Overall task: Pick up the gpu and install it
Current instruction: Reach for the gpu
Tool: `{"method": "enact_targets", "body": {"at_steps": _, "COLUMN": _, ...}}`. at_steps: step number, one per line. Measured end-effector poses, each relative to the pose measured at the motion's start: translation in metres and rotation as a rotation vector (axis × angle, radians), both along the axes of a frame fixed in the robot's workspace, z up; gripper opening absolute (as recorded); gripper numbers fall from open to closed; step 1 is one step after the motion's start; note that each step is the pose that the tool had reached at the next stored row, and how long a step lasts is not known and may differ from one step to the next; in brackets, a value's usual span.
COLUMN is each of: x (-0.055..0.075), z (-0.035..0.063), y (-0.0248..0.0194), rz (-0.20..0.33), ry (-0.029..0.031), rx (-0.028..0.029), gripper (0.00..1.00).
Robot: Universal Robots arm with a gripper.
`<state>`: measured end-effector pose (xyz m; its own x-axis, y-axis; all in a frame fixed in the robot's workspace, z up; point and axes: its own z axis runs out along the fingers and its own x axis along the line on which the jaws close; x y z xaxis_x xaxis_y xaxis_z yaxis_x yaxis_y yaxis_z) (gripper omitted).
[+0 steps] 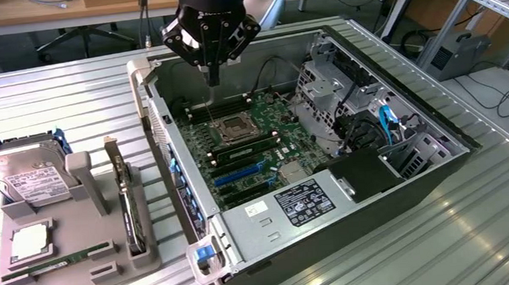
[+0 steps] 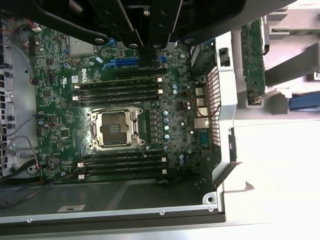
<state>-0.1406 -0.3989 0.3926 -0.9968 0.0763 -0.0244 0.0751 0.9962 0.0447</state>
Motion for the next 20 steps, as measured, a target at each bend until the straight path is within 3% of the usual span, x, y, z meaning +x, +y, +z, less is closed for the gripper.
{"method": "enact_targets", "body": {"at_steps": 20, "x": -0.0078, "z": -0.0006, "y": 0.0, "rz": 0.0, "ry": 0.0, "rx": 0.0, "gripper": 0.11}}
